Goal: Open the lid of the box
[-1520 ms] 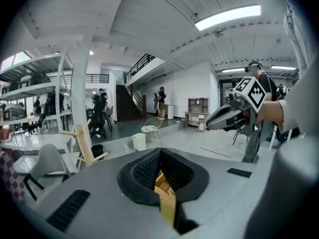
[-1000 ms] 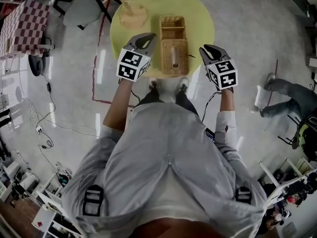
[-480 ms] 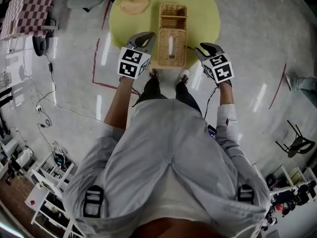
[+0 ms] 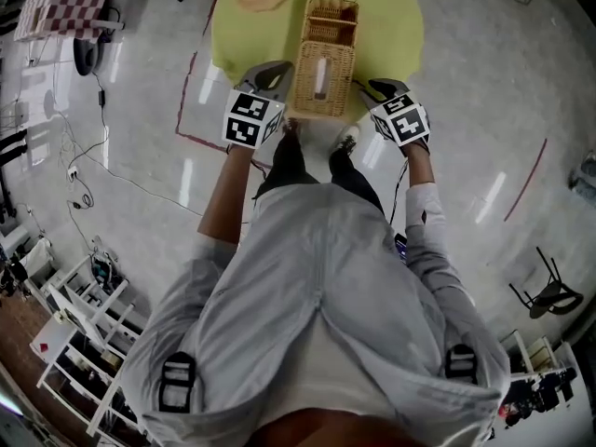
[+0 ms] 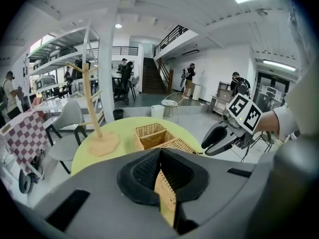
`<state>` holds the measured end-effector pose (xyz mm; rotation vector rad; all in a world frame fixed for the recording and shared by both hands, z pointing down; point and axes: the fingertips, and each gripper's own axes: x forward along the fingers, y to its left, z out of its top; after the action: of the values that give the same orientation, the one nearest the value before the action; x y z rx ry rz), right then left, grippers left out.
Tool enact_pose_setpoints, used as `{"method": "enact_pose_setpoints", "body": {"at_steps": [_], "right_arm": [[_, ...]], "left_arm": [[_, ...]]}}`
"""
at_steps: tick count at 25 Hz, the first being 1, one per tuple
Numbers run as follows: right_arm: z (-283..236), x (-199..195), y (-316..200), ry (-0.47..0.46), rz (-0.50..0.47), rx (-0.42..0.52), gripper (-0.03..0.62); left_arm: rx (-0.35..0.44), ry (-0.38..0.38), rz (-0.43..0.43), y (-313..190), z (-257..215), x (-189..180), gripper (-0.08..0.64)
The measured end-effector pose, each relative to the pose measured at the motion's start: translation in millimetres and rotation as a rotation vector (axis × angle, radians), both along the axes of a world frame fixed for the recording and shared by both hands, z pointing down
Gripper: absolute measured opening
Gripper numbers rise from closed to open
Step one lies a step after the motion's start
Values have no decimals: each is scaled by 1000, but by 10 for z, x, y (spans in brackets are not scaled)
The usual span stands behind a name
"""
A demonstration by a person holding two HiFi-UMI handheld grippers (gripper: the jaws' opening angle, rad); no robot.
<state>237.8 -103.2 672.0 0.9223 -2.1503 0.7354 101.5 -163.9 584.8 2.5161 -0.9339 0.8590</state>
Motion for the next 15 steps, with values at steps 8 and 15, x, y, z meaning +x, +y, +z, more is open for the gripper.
{"method": "enact_pose_setpoints", "body": {"at_steps": [8, 15], "right_arm": [[236, -27, 15, -44, -17, -43, 127], [346, -111, -33, -65, -52, -55, 102]], "left_arm": [[-15, -14, -108, 243, 59, -170, 29], [-26, -12, -158, 358, 151, -310, 29]]}}
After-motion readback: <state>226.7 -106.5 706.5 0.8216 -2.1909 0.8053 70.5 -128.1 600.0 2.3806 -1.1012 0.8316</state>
